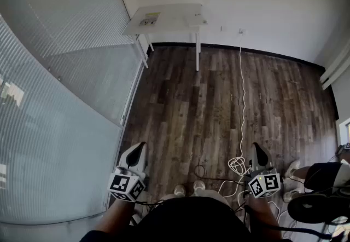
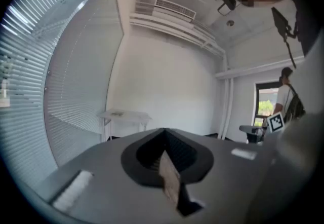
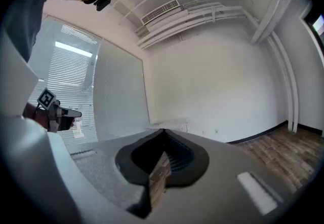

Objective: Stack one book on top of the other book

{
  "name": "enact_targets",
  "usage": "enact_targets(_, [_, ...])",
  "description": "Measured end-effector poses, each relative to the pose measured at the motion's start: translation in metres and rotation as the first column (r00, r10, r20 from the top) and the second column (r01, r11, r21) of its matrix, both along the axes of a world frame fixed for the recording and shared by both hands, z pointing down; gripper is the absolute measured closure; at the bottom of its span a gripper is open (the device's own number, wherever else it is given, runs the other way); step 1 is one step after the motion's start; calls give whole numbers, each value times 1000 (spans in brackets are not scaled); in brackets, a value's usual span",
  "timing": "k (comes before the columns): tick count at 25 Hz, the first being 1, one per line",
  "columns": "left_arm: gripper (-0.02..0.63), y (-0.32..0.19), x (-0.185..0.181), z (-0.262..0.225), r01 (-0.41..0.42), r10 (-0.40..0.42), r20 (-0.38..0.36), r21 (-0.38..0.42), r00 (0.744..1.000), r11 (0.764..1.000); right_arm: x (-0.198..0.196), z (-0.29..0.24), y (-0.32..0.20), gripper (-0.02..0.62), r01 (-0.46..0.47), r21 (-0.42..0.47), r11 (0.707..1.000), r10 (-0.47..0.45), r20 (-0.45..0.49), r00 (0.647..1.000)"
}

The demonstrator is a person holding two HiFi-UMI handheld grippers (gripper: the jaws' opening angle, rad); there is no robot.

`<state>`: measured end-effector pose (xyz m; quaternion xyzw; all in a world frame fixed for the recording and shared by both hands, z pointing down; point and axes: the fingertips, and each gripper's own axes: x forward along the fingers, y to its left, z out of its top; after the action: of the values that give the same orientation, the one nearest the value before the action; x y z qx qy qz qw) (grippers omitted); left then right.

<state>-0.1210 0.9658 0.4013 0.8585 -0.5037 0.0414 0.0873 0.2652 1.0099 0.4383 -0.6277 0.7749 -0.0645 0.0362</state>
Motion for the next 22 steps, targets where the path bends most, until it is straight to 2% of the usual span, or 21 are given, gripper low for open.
enact_targets(3, [601,-8,6,1,29,-29,29,3,999,1000,10,13,-5,594,-6,-17,1000,7,47,999])
enact_targets(6, [600,-10,13,4,57,-57,19,-1,998,998,14,27,-7,594,17,-37,999,-14,68,998])
enact_targets(9, [601,-10,27,-1,48,-49,24,40,998,998,19,35,-17,594,57,-34,998,-56,34,998])
enact_targets(13, [601,-7,30,-7,30,-32,38,57,999,998,21,38,-34,594,63,-39,997,-60,57,997])
enact_targets(18, [601,-12,18,3,43,-62,204,95,977,995,-1,41,-56,594,189,-67,980,-183,86,979])
enact_targets(22, [600,-46,20,6,49,-61,143,86,988,995,-2,44,-82,593,176,-89,980,-168,84,982])
